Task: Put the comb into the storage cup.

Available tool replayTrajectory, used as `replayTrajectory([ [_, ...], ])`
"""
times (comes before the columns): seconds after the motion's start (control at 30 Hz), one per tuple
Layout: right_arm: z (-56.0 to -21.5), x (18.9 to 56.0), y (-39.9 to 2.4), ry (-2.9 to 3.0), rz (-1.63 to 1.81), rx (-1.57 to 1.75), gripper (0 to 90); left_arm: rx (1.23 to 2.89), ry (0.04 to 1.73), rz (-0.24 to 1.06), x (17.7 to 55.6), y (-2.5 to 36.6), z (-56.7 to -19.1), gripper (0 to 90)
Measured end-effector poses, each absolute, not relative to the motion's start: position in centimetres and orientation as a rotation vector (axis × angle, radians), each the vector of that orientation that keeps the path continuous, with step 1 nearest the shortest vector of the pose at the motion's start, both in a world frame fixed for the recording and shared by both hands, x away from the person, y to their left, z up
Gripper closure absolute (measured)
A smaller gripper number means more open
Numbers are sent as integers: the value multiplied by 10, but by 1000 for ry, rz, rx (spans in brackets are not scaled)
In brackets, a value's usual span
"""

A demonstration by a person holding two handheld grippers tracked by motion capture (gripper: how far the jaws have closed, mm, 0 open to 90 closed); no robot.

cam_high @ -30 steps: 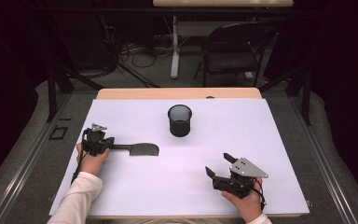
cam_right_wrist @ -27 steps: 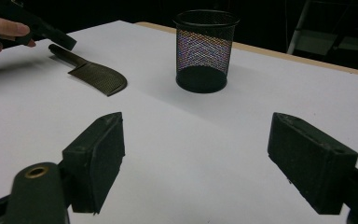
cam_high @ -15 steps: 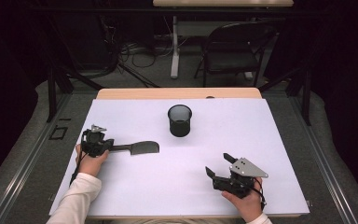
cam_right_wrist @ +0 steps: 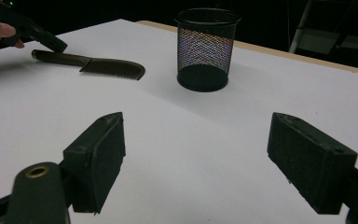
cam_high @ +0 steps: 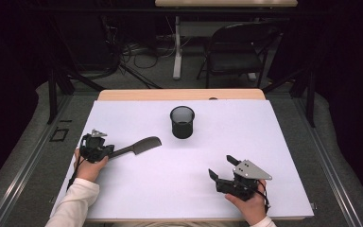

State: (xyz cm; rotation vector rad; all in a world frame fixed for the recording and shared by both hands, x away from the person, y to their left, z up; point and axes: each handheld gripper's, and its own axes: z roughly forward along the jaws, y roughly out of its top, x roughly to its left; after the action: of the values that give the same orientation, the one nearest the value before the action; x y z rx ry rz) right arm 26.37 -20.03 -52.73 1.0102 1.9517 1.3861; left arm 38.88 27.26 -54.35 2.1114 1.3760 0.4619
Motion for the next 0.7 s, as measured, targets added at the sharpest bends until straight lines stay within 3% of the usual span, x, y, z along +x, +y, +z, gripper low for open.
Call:
replayTrajectory([
  [0.7, -528, 264, -202, 1946, 1393, 1016, 190, 2186, 1335, 428, 381, 264, -545, 900],
])
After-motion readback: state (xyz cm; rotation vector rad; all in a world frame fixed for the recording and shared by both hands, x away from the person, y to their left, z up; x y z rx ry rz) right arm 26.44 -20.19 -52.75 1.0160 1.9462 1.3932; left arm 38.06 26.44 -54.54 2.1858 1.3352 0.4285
